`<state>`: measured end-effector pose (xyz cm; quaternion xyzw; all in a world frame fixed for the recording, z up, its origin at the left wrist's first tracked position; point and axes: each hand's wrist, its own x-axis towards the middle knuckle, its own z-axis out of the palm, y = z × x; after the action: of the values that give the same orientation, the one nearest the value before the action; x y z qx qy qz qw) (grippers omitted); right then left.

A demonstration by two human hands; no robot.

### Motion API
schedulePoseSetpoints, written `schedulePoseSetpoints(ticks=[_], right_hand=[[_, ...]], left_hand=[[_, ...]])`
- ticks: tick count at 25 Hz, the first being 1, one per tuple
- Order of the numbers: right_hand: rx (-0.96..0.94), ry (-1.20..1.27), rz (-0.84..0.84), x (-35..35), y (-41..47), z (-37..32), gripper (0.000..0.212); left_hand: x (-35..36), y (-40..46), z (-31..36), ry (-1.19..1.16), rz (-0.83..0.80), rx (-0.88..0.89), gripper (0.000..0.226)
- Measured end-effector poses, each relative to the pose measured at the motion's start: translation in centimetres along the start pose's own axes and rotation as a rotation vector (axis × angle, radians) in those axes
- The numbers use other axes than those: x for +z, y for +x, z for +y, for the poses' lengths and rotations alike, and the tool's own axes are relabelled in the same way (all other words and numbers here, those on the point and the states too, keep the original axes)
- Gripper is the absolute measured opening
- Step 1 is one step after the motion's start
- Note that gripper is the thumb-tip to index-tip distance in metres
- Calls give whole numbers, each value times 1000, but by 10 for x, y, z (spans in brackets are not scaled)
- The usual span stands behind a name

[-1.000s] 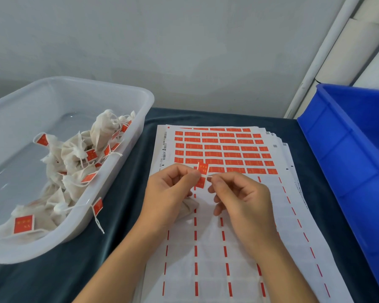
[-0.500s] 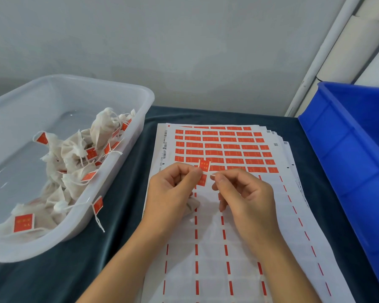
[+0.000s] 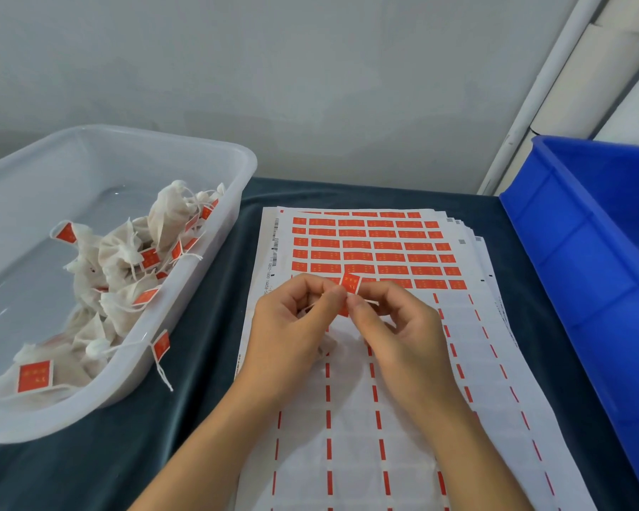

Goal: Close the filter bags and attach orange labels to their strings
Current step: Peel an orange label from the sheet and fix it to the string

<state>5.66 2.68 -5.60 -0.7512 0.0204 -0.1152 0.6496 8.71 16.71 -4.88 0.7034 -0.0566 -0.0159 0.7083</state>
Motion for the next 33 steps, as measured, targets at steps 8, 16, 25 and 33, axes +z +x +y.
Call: schedulePoseSetpoints(ticks=[8,16,25,33], right_hand=[[-17,-17,65,-8,3,2,7],[52,-48,-21,-14,5,0,18],[23,-130,28,-18,5,-2,10],[-62,-145,113,-15,5,-3,12]], left_hand=[[-2,-2,-2,220,-24,146,6],[-3,-6,2,322,-38,324,10],[-5,-1,-8,522,40,346,21],[-6,1,-8,462,43,292,9]])
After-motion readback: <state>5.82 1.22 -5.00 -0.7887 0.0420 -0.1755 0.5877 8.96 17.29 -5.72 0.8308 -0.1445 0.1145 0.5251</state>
